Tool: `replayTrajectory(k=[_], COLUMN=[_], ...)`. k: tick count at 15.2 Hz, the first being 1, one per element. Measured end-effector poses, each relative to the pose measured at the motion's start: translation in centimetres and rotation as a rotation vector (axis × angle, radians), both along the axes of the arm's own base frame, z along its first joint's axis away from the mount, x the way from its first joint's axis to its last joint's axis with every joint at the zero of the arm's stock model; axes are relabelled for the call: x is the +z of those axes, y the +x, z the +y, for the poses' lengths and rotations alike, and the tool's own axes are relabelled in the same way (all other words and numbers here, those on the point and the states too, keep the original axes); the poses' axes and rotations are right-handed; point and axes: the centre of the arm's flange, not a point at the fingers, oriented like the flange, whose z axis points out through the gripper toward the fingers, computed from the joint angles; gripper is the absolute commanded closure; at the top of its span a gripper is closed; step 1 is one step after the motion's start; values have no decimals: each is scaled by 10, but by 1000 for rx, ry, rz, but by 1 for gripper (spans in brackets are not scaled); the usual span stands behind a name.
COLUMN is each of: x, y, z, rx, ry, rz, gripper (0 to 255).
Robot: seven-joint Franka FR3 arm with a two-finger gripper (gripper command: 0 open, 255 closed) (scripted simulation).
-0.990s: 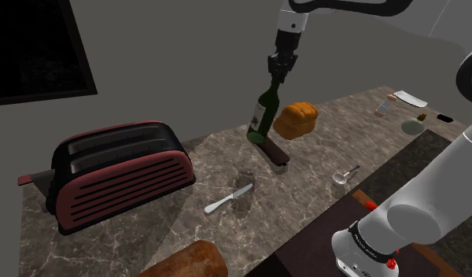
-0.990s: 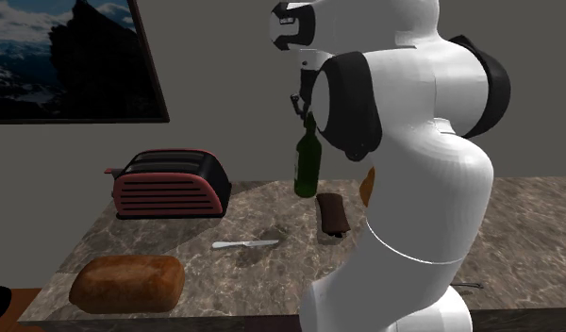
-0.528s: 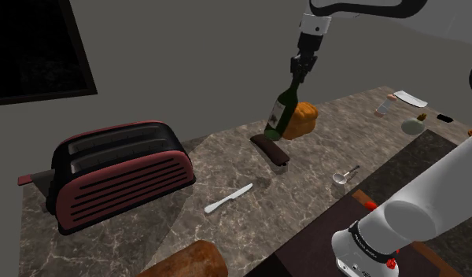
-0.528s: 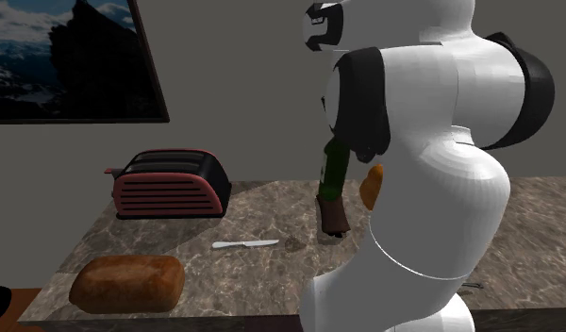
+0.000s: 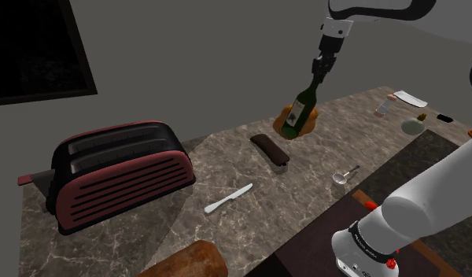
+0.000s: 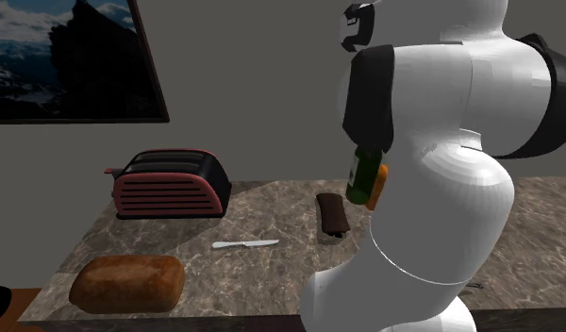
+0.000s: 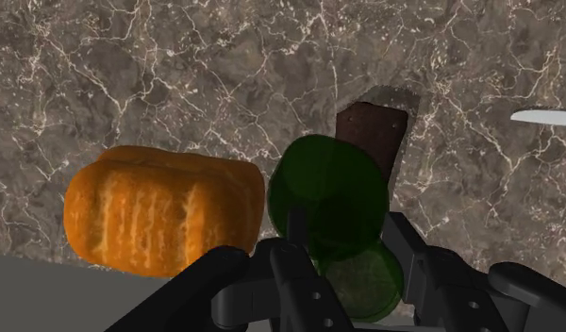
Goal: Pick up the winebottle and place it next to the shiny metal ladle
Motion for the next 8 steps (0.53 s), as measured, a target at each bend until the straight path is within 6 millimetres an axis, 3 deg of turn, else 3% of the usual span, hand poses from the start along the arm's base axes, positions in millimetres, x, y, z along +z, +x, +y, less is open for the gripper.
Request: replayTrajectory(k=[8], x=[-2], y=[-29], z=[-103], rx=[0], ry=[1], rz=[0], gripper=[255])
